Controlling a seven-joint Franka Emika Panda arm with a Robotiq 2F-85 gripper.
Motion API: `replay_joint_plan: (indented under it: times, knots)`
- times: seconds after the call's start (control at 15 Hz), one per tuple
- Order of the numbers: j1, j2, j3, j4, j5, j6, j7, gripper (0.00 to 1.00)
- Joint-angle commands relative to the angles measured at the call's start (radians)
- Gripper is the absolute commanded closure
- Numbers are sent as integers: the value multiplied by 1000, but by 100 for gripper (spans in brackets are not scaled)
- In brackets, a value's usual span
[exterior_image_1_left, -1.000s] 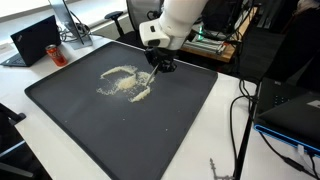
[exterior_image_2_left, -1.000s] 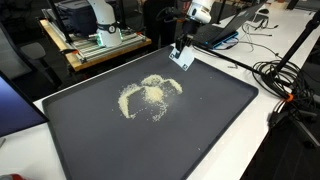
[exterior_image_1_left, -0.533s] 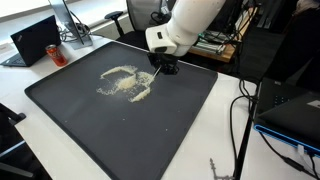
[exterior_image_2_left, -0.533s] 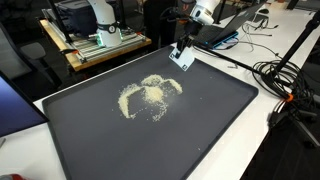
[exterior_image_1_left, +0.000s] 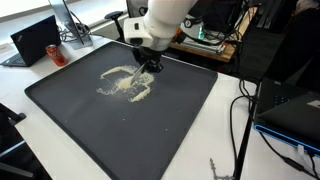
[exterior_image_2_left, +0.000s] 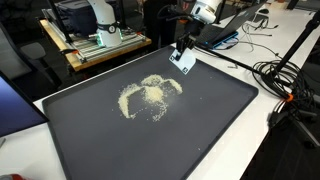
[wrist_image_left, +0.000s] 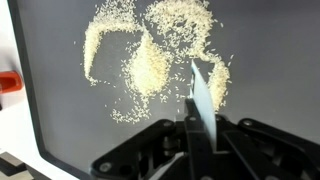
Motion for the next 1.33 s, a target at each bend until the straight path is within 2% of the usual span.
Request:
replay_joint_plan:
  times: [0.0, 0.6, 1.07, 1.27]
  knots:
    - [-64, -12, -18, 21, 64, 50, -21, 99]
    - [-217, -49, -79, 6, 283, 264, -97, 99]
    - [-310, -63, -109, -56, 447, 372, -185, 99]
    - [-349, -73, -117, -89, 511, 360, -250, 99]
